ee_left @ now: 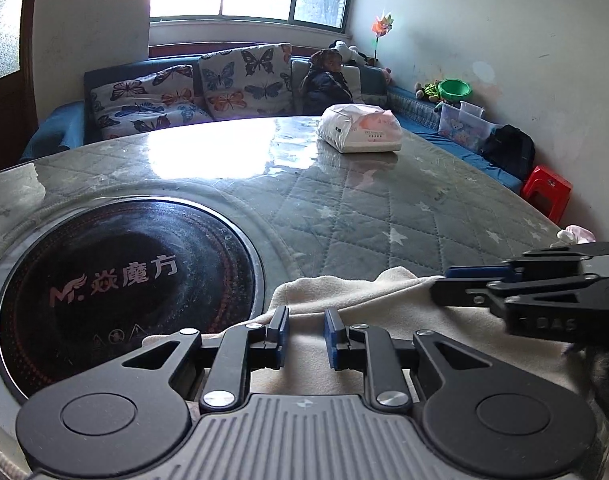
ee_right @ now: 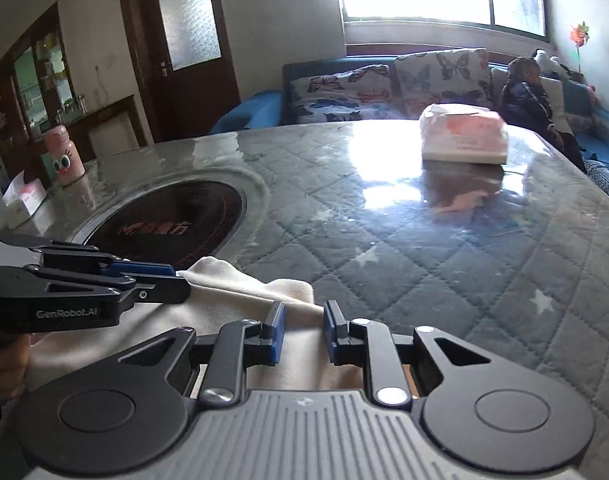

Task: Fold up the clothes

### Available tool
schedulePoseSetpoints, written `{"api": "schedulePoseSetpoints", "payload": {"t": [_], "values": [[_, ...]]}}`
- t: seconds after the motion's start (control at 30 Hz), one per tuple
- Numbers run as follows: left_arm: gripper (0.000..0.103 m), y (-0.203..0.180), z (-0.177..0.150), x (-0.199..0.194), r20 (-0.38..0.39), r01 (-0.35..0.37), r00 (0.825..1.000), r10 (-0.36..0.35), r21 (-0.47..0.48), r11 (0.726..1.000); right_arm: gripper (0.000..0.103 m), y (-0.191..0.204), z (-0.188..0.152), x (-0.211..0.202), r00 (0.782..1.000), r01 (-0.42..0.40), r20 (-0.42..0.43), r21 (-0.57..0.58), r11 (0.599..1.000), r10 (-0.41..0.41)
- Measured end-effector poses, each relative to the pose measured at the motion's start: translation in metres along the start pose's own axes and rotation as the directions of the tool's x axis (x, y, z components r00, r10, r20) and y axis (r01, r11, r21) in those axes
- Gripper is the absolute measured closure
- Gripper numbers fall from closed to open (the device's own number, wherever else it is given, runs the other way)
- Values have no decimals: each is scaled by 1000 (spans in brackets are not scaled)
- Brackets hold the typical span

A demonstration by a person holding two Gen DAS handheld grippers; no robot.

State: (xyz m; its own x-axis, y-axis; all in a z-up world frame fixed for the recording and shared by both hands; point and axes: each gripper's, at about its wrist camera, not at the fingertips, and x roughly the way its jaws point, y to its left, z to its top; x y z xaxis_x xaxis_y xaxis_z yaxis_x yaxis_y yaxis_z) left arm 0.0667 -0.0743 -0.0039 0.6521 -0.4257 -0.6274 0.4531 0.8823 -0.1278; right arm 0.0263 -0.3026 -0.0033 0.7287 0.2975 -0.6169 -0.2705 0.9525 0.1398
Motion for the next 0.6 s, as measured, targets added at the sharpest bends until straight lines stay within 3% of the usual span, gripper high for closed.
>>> {"api": "schedulePoseSetpoints", "payload": {"t": [0.23,0.4,0.6], "values": [[77,-7,-1,-6,11,-6,1000,6,13,1000,83,3,-21,-37,1000,-25,10,-60,998,26],[76,-15,-2,-18,26,-2,1000,1,24,1000,83,-17,-28,-50,999,-4,37,19,1000,4],[75,-48,-11,-44,50,88,994,-93,110,990,84,-45,-21,-70,997,-1,77,114,993,-8]]}}
